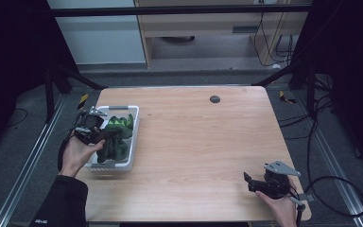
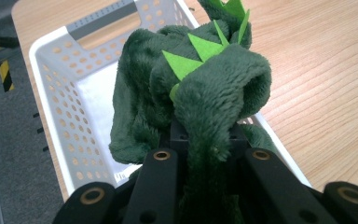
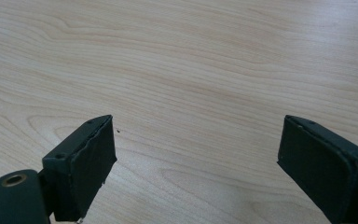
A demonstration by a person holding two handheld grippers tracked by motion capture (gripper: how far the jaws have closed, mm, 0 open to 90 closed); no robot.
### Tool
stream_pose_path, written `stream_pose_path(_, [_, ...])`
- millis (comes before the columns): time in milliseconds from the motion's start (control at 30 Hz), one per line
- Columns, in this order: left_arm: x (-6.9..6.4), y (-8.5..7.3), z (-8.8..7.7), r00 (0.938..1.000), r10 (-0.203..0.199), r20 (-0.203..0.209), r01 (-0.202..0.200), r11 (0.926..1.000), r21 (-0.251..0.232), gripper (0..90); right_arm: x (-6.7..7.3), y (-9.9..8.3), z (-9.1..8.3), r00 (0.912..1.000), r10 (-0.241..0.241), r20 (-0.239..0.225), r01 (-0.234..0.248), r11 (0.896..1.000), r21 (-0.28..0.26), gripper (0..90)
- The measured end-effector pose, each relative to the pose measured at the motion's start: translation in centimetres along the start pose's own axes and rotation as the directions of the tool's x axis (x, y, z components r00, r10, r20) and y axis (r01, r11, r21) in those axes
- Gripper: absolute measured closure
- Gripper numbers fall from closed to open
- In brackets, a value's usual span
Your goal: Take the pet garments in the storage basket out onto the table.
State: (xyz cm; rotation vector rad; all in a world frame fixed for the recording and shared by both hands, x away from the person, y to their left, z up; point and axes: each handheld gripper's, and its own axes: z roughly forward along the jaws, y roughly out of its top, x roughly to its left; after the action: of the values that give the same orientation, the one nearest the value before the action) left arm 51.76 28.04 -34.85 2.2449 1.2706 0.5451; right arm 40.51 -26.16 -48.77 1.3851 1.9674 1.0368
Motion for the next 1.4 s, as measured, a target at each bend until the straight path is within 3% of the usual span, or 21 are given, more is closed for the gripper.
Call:
stream_pose_path(400, [-0.1, 0.3, -2.3, 0.9998, 0.017, -0.006, -0.017, 0.9995, -0.025, 80.3, 0.0, 0.0, 0.0, 1.0000, 0.000, 0.000, 0.000, 1.000, -0.001, 11.2])
stream_pose_path(833, [-1.9, 0.8, -4.9, 0.9949, 0.096, 0.031, -0.094, 0.9939, -0.058, 80.3, 0.0, 0.0, 0.0, 1.0000, -0.002, 0.000, 0.002, 1.000, -0.001, 11.2])
stream_pose_path(1133, [-4.1, 1.4, -6.1, 0.9843, 0.166, 0.059, -0.160, 0.9826, -0.093, 80.3, 0.0, 0.0, -0.1, 1.0000, -0.001, 0.001, 0.001, 1.000, -0.004, 10.9])
stream_pose_path(1233, [-4.8, 1.7, -6.3, 0.9770, 0.203, 0.067, -0.195, 0.9753, -0.104, 80.2, 0.0, 0.0, -0.1, 1.0000, 0.003, 0.002, -0.003, 1.000, -0.005, 10.8])
stream_pose_path(1400, [-6.1, 1.9, -6.5, 0.9717, 0.217, 0.093, -0.207, 0.9726, -0.106, 80.2, -0.1, 0.0, -0.2, 1.0000, 0.003, 0.005, -0.003, 1.000, -0.009, 10.7])
